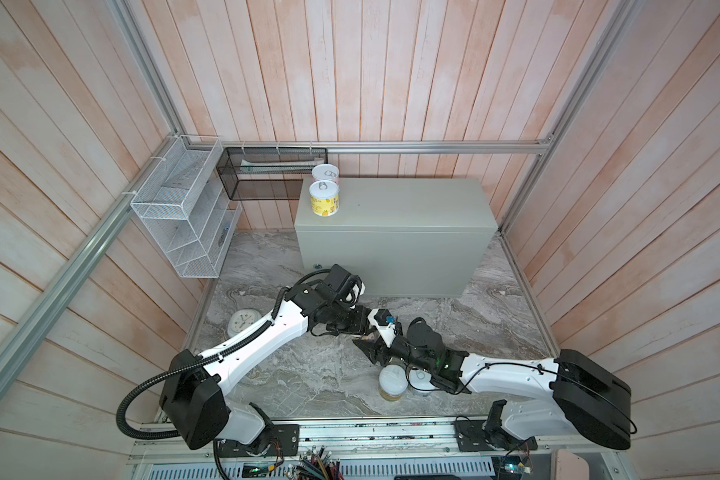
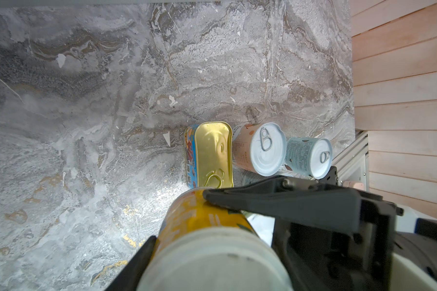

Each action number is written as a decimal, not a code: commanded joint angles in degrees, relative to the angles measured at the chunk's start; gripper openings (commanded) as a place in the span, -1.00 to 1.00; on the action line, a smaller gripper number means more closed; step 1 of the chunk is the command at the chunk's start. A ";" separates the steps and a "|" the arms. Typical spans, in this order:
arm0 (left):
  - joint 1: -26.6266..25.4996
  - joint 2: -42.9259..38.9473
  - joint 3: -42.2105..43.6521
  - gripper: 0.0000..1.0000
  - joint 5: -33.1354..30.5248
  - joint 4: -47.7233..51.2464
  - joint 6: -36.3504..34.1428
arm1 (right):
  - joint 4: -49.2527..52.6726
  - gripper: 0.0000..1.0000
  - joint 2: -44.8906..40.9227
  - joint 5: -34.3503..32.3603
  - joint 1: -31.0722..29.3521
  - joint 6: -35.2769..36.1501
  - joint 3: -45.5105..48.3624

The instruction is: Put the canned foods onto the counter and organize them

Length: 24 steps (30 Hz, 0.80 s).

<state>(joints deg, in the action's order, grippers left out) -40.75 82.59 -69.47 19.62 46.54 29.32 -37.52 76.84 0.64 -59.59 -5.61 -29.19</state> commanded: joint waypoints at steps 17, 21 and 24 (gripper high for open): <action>1.88 -2.00 5.37 0.43 5.78 -5.21 -0.16 | -3.21 0.16 -1.95 -5.32 0.09 -1.07 0.30; 3.28 -3.15 7.63 0.63 5.95 -6.21 0.36 | -3.35 0.16 -2.26 -5.67 0.09 -1.22 0.53; 4.23 -4.16 9.34 0.73 6.23 -7.30 0.74 | -3.41 0.16 -2.31 -5.87 0.13 -1.34 0.51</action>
<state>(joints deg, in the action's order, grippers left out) -37.60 80.20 -61.98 25.15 39.86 30.17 -36.38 76.60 -2.85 -59.75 -6.04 -28.32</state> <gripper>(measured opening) 0.857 0.664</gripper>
